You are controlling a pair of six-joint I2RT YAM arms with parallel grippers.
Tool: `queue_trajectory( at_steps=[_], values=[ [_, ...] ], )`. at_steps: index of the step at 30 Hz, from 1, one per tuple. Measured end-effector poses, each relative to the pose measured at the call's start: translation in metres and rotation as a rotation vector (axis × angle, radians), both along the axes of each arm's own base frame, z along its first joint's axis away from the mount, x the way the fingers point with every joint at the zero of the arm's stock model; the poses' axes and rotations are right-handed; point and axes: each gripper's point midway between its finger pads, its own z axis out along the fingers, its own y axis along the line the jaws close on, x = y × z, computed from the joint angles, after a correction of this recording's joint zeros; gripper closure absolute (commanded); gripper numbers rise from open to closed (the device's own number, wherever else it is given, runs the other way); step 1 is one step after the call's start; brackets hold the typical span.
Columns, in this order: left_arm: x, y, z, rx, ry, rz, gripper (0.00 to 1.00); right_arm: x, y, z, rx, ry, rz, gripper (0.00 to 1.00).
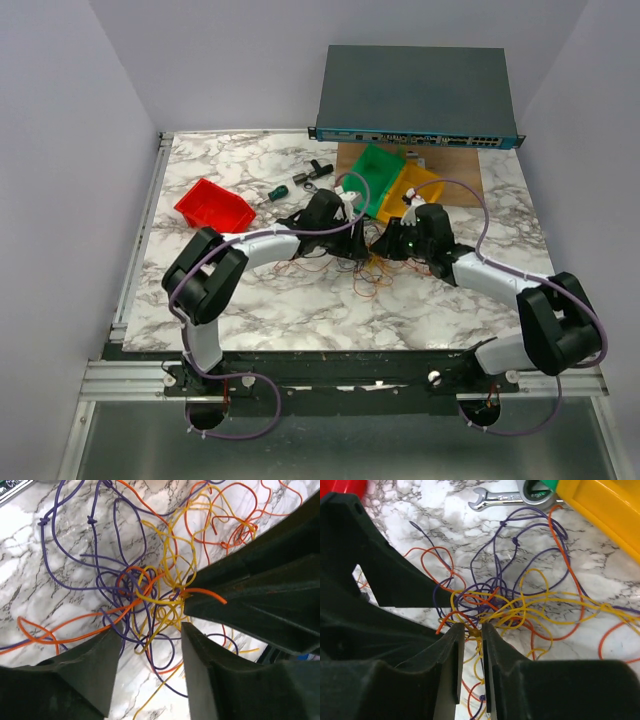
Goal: Untangle the cables
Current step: Untie the cable.
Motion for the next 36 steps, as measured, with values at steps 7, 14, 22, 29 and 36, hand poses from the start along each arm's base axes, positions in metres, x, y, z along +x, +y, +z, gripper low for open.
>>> queue_trajectory(
  at_steps=[7, 14, 22, 29, 36],
  values=[
    [0.013, -0.004, -0.005, -0.025, 0.022, 0.033, 1.0, 0.003, 0.008, 0.008, 0.042, -0.023, 0.023, 0.99],
    [0.024, 0.037, -0.012, -0.03, 0.04, 0.133, 1.0, 0.012, -0.037, 0.055, -0.023, -0.135, -0.238, 0.99],
    [0.021, 0.071, 0.006, -0.071, 0.003, 0.19, 1.0, 0.005, -0.076, 0.115, -0.035, -0.278, -0.404, 0.32],
    [0.019, 0.064, 0.012, -0.106, -0.004, 0.153, 1.0, 0.0, -0.024, 0.053, -0.037, -0.095, -0.116, 0.34],
    [0.017, 0.063, 0.012, -0.11, -0.006, 0.136, 1.0, -0.011, 0.028, 0.022, 0.006, -0.031, 0.089, 0.36]
  ],
)
